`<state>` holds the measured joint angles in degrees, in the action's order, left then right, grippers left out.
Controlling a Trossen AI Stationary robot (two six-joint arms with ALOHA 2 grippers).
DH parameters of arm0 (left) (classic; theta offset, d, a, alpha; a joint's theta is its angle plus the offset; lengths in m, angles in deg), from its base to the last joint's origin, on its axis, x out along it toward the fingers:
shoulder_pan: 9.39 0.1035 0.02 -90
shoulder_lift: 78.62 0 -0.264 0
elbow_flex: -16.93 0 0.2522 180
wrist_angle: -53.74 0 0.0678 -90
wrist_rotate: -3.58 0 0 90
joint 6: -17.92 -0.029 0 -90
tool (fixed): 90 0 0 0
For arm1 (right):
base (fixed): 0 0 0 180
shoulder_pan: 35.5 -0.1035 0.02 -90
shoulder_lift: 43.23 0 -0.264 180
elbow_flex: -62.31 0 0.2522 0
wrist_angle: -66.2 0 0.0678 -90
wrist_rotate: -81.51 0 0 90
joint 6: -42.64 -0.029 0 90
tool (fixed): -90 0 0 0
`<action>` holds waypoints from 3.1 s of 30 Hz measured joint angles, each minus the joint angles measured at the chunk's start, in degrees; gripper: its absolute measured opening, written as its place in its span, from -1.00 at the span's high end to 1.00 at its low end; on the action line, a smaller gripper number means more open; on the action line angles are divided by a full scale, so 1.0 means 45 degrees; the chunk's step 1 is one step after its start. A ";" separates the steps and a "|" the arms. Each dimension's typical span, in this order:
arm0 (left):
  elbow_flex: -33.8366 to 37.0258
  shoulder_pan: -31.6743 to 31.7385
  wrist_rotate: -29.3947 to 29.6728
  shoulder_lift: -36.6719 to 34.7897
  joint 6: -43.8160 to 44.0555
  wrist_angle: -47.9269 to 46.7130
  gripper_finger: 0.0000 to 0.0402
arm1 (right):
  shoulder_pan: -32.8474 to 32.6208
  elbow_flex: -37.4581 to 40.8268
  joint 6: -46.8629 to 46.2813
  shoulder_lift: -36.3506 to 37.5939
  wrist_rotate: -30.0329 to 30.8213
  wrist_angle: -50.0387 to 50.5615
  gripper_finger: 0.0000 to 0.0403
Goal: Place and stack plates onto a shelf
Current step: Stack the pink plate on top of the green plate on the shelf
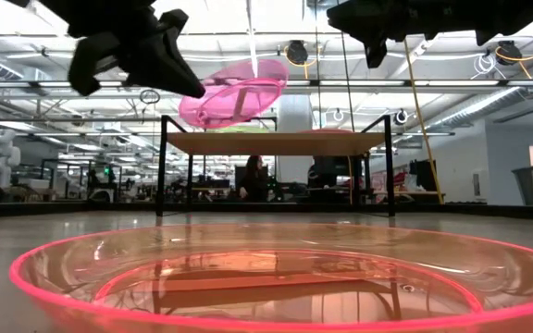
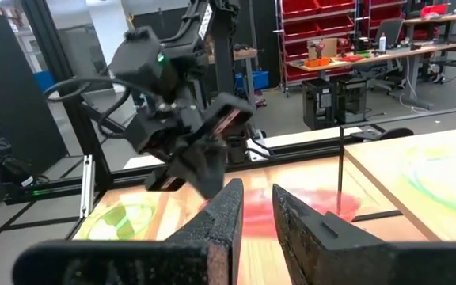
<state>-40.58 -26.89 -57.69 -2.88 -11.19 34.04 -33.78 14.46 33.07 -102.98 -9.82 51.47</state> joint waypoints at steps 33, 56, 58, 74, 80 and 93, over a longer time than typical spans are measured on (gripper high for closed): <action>-0.2599 0.6483 -0.3046 0.0547 -0.3641 -0.1774 0.99 | 0.0000 0.0005 0.0385 0.0000 0.0039 0.0005 0.71; -0.5741 0.8185 -0.2696 0.3096 -0.4064 -0.5078 0.99 | 0.0005 0.0005 0.0611 0.0000 -0.0049 0.0005 0.71; -0.5741 0.8106 -0.2693 0.2958 -0.4108 -0.5124 0.99 | 0.0005 0.0005 0.0657 0.0000 -0.0049 0.0005 0.71; -0.5731 0.8950 -0.3020 0.2783 -0.4851 -0.4994 0.99 | 0.0005 0.0005 0.0667 0.0000 -0.0053 0.0010 0.71; -0.5731 0.9221 -0.3050 0.2773 -0.4862 -0.4956 0.85 | 0.0000 0.0005 0.0657 0.0000 -0.0053 0.0005 0.71; -0.5731 0.9148 -0.3094 0.2773 -0.4764 -0.4614 0.71 | 0.0004 0.0005 0.0657 0.0000 -0.0053 0.0006 0.71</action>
<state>-66.37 14.27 -71.62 9.60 -32.63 13.28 -33.77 14.49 36.02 -102.98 -10.06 51.50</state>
